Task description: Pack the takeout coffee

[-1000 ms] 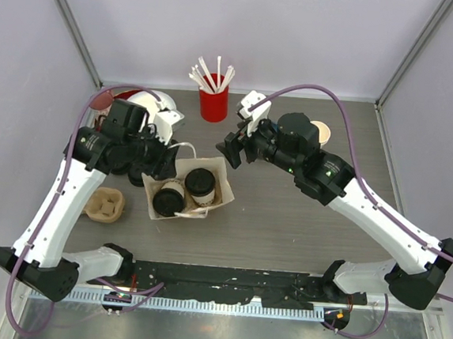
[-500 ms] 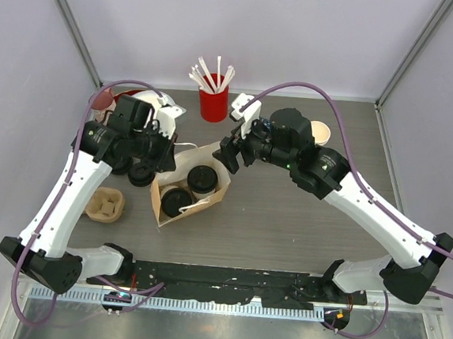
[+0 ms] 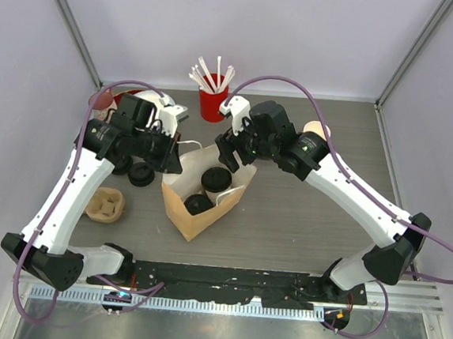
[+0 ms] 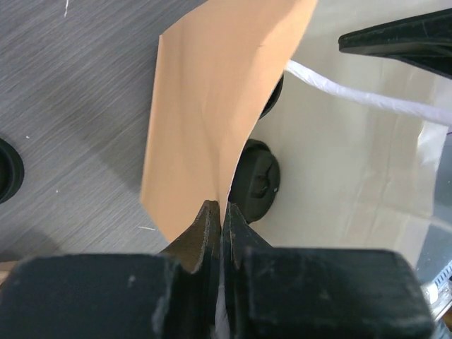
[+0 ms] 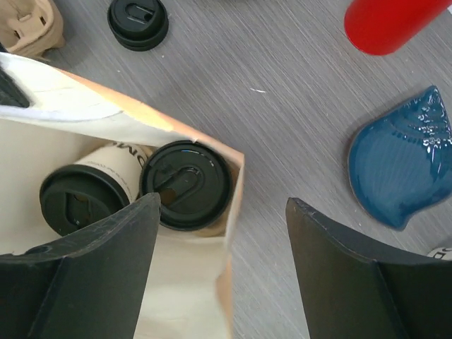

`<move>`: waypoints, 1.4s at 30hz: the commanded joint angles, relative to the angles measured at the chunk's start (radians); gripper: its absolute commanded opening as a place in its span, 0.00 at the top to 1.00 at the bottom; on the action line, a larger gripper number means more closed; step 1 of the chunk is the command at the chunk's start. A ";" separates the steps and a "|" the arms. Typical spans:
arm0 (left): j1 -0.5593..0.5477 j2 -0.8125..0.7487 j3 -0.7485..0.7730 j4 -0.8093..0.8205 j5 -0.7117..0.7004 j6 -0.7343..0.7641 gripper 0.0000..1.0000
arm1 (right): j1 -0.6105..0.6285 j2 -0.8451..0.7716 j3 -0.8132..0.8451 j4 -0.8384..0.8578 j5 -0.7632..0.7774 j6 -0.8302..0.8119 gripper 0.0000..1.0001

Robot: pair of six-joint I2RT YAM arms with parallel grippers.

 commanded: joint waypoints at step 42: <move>-0.050 -0.028 0.057 -0.083 -0.016 0.217 0.00 | 0.002 0.192 0.266 -0.177 0.038 0.132 0.99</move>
